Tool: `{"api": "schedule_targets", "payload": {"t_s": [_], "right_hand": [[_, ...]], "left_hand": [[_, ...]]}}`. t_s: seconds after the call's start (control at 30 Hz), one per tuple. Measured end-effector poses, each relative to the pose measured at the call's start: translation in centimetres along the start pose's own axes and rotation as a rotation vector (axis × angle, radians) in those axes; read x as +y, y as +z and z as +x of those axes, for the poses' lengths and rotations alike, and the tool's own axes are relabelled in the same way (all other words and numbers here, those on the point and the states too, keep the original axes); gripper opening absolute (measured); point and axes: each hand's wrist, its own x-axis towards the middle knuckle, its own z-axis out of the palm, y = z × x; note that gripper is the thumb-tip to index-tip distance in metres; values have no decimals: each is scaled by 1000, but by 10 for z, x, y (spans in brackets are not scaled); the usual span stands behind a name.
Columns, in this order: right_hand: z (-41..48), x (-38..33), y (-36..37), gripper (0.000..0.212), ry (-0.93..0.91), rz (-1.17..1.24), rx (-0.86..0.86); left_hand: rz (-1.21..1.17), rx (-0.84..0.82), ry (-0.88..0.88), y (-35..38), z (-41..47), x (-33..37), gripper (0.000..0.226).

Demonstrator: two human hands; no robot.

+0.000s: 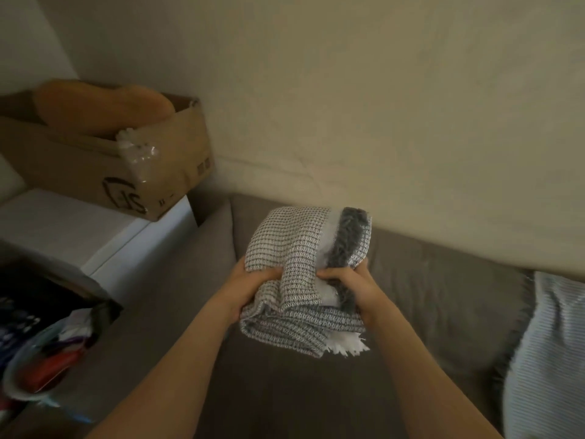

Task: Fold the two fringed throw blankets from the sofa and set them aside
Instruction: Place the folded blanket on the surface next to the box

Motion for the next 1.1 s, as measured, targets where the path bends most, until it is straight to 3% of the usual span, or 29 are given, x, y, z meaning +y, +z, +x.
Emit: {"api": "schedule_targets", "payload": {"t_s": [0.17,0.3,0.43,0.57,0.67,0.77,0.83,0.9,1.0,1.03,1.1], "right_hand": [[62,31,120,123,108,-202,28],[88,61,207,117,129,-218,46],[120,99,280,128,41,-270,101],[166,139,348,109,-108,-382,-35],[190,164,398,102,-158,-435,-75],[203,190,428,97,-131,-452,-102],[212,204,437,106,13,-511,-219],[220,212,436,115,180,-591,-367],[233,210,433,111,299,-775,-463],[237,205,434,107,309,-876,-470],[244,190,435,100,298,-1200,-401]], "left_hand": [[357,72,37,-119,49,-8,105],[584,146,73,-191,80,-21,97],[771,271,44,-251,113,-44,79],[982,483,-12,-298,145,-66,53],[1068,573,-6,-333,165,-86,67],[1138,523,19,-365,175,-107,100],[1253,432,-110,-381,180,-127,96],[1377,425,-227,-388,186,-137,78],[1451,462,-15,-384,198,-135,62],[1398,393,51,-384,202,-134,68],[1333,154,7,-389,206,-139,98]]}}
